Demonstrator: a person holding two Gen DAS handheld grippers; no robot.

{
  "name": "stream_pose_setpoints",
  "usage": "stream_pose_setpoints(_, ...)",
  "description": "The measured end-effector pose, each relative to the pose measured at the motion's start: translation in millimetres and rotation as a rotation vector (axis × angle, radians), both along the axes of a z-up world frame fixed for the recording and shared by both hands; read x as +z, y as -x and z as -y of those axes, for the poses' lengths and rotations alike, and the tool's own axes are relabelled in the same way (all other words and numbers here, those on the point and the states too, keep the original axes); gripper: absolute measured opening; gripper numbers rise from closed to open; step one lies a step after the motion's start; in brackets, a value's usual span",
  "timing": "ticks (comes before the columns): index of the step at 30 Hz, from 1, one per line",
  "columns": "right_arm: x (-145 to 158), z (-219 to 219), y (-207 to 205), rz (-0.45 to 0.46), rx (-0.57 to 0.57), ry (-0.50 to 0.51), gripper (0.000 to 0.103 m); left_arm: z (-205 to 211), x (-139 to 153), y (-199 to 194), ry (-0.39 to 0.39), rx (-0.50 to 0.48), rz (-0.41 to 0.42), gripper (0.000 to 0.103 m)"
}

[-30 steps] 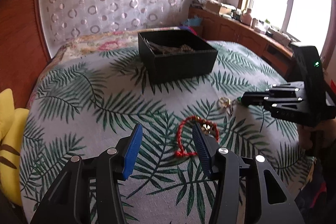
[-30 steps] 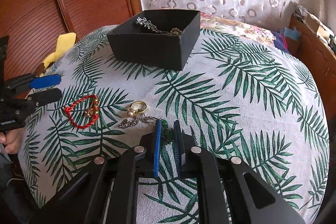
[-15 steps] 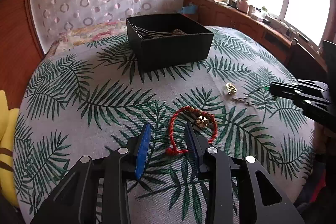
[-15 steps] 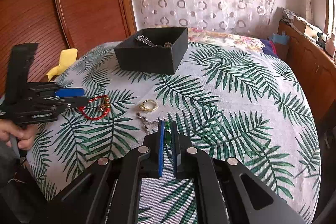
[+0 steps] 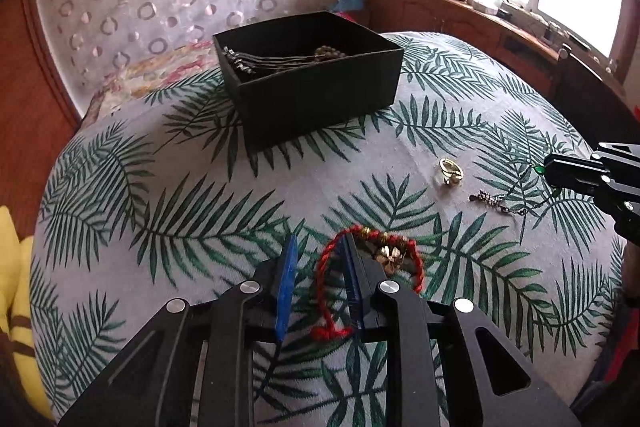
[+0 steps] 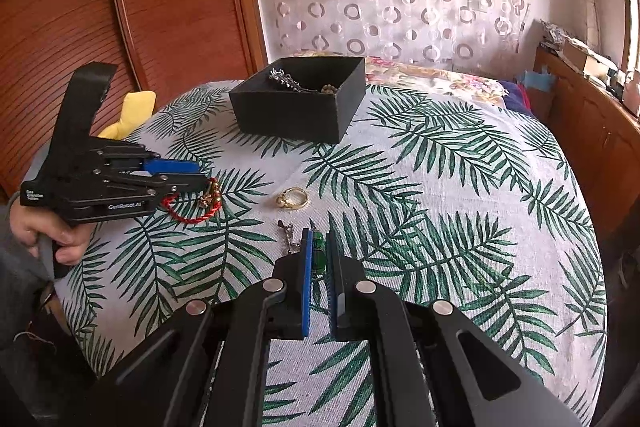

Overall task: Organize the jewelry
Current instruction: 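Grasp the red string bracelet with the left tool while the right grasps the green-pendant chain, then carry both pieces into the black box and open both tools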

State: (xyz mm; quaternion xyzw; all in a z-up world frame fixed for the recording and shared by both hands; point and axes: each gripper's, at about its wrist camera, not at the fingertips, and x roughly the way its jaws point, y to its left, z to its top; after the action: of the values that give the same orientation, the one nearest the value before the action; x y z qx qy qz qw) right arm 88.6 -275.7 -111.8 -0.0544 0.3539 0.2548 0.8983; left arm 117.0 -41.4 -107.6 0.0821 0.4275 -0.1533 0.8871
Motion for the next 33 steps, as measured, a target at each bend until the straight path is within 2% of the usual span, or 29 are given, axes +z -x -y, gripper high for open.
stream_pose_setpoints(2,0,0,0,-0.001,0.002,0.000,0.007,2,0,-3,0.006,-0.015,-0.003,0.016)
stream_pose_setpoints(3,1,-1,0,0.001,0.005,0.001,0.007,3,0,-4,0.015,-0.028,-0.007,0.006)
stream_pose_setpoints(4,2,-1,0,0.002,0.007,0.002,0.007,5,0,-4,0.019,-0.040,-0.009,0.002)
stream_pose_setpoints(6,4,-1,1,0.004,0.011,0.002,0.007,8,0,-3,0.001,-0.046,-0.003,0.002)
stream_pose_setpoints(10,11,-1,1,0.017,0.016,0.002,0.007,5,11,4,0.048,-0.032,0.022,0.001)
stream_pose_setpoints(22,48,-17,-7,0.103,0.054,0.003,0.007,6,80,10,0.108,-0.026,0.185,0.001)
stream_pose_setpoints(33,80,-38,-47,0.189,0.045,0.001,0.007,9,84,0,0.105,-0.012,0.210,0.001)
